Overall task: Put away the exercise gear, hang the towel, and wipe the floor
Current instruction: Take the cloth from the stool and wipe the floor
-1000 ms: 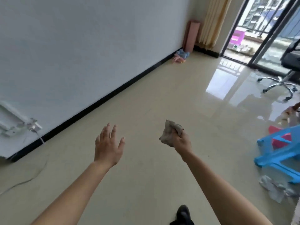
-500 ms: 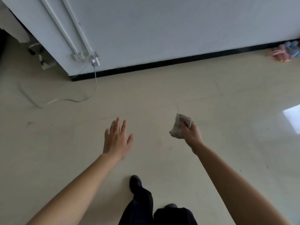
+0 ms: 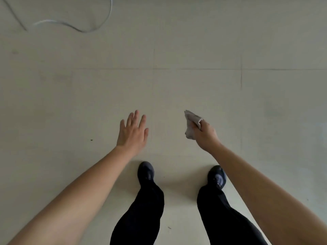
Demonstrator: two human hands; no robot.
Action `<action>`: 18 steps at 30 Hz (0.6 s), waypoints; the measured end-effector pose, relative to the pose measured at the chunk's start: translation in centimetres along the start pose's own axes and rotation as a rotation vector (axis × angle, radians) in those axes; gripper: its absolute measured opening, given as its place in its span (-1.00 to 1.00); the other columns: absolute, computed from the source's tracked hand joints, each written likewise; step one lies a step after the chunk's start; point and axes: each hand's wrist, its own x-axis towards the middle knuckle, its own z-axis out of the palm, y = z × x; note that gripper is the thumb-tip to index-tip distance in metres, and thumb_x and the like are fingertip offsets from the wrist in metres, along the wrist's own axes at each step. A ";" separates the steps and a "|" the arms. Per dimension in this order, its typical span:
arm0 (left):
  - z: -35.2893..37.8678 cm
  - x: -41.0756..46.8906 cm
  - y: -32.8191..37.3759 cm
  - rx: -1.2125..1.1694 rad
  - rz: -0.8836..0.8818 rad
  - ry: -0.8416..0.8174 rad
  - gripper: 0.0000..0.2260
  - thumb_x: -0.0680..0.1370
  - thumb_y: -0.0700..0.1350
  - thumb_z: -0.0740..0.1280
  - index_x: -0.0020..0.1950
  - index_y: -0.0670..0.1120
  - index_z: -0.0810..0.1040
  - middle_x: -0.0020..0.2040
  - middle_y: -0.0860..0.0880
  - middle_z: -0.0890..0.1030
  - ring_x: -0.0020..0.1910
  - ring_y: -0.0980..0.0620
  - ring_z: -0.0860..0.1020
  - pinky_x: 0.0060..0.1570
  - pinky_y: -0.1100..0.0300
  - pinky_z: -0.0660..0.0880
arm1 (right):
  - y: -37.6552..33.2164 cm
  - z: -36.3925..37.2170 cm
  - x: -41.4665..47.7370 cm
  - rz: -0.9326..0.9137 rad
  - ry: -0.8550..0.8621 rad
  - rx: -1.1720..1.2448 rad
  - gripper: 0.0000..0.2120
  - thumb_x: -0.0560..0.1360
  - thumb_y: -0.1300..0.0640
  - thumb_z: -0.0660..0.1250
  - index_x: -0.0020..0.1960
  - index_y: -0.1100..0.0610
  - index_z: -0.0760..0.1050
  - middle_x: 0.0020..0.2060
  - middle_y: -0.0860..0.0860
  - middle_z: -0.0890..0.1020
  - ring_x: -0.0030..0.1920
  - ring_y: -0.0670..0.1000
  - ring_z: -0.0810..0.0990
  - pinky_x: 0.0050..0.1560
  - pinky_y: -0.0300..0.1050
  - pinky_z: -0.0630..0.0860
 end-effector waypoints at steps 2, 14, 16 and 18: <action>5.4 2.9 0.3 -0.021 -0.055 -0.013 -0.50 0.69 0.07 -0.07 0.61 -0.07 0.03 0.62 -0.16 -0.01 0.58 -0.16 0.04 0.49 -0.15 0.09 | 3.3 2.4 3.6 0.006 -0.033 -0.038 -0.72 0.64 -0.11 0.14 0.29 -0.17 0.50 -0.32 -0.08 0.63 -0.21 -0.06 0.64 0.04 -0.01 0.57; 34.1 18.5 -2.2 -0.120 -0.199 0.003 -0.48 0.66 -0.09 0.08 0.61 -0.10 0.04 0.63 -0.16 -0.05 0.58 -0.18 0.02 0.48 -0.14 0.13 | 26.3 22.0 17.6 -0.538 -0.226 -0.726 -0.46 0.61 0.18 0.19 0.58 0.10 0.25 0.50 0.15 0.37 0.44 0.30 0.37 0.33 0.27 0.45; 37.1 20.4 -3.1 -0.154 -0.232 0.099 -0.50 0.68 -0.05 0.02 0.62 -0.08 0.04 0.63 -0.15 -0.04 0.59 -0.16 0.00 0.51 -0.16 0.06 | 30.4 25.5 17.4 -0.701 -0.399 -0.946 -0.40 0.65 -0.11 0.09 0.62 0.11 0.15 0.60 0.21 0.15 0.58 0.37 0.05 0.56 0.35 0.01; 39.9 22.5 -4.2 -0.179 -0.247 0.200 -0.51 0.69 -0.01 -0.03 0.62 -0.06 0.06 0.63 -0.13 -0.02 0.60 -0.15 -0.01 0.51 -0.20 0.02 | 33.8 27.9 17.5 -0.821 -0.491 -1.082 -0.28 0.64 -0.35 -0.08 0.65 0.06 0.02 0.63 0.14 -0.06 0.60 0.29 -0.22 0.57 0.25 -0.28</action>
